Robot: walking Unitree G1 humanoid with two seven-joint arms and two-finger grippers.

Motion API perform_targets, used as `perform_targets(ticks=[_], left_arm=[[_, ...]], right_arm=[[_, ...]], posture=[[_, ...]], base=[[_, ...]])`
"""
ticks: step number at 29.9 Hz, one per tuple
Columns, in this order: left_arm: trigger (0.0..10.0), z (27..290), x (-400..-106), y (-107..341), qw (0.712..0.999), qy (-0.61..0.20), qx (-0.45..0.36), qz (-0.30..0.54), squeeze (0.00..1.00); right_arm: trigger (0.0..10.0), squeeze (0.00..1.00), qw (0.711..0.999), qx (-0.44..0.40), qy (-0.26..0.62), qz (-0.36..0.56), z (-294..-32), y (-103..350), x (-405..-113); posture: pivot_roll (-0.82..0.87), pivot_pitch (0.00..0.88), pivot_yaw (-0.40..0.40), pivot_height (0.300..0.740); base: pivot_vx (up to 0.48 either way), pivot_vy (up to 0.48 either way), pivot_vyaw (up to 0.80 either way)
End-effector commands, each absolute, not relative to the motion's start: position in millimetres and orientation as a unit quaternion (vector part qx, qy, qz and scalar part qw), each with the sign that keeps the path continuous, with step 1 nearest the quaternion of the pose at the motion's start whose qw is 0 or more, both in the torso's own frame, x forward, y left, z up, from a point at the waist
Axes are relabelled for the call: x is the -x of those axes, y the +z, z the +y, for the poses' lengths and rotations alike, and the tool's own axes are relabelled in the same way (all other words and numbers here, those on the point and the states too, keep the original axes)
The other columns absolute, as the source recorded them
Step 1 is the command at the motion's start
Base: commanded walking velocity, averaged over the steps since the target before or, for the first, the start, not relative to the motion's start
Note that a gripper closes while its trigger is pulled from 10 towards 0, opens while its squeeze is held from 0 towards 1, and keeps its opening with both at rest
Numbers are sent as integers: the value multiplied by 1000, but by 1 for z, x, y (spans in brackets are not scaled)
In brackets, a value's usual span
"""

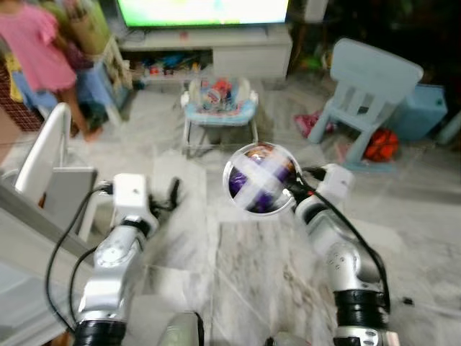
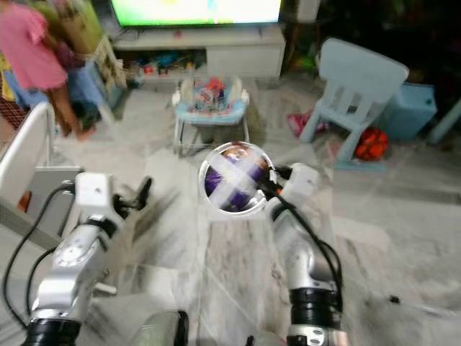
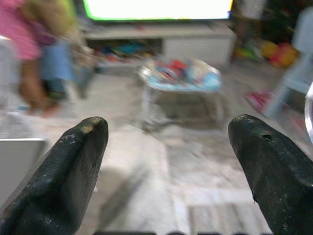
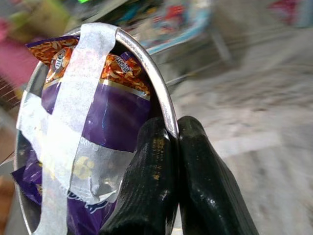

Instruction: Restocking fridge

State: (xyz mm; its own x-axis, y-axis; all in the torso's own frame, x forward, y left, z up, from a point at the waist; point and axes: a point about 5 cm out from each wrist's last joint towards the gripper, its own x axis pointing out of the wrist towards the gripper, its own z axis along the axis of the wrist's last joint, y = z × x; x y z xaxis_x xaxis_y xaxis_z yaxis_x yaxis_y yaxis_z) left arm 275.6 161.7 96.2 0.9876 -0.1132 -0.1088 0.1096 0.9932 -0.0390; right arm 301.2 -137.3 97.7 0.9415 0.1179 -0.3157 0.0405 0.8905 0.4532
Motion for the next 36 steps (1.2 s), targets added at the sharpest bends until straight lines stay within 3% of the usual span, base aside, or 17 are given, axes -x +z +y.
perform_targets(ticks=[1, 11, 22, 27, 36], left_arm=[[10000, 154, -276, 96, 996, -63, 13, 56, 0], [10000, 146, -284, 103, 996, -80, -1, 30, 0], [10000, 155, -280, 102, 997, -61, -14, 32, 0], [10000, 184, -261, 97, 999, -15, -39, 34, 0], [10000, 201, -244, 89, 998, 26, -37, 47, 0]], right_arm=[[10000, 0, 960, -230, 20, 156, -142, 104, -305], [10000, 0, 961, -228, 4, 157, -149, 102, -304], [10000, 0, 956, -243, 22, 164, -140, 101, -304], [10000, 0, 965, -213, 1, 155, -161, 100, -299], [10000, 0, 968, -191, -28, 158, -188, 94, -291]], posture=[[14, 39, 1, 740], [12, 50, -13, 740], [25, 47, -18, 740], [39, 50, -26, 740], [63, 49, -39, 740]], base=[[0, 0, 800], [0, 0, 800], [0, 0, 800], [0, 0, 800], [0, 0, 800]])
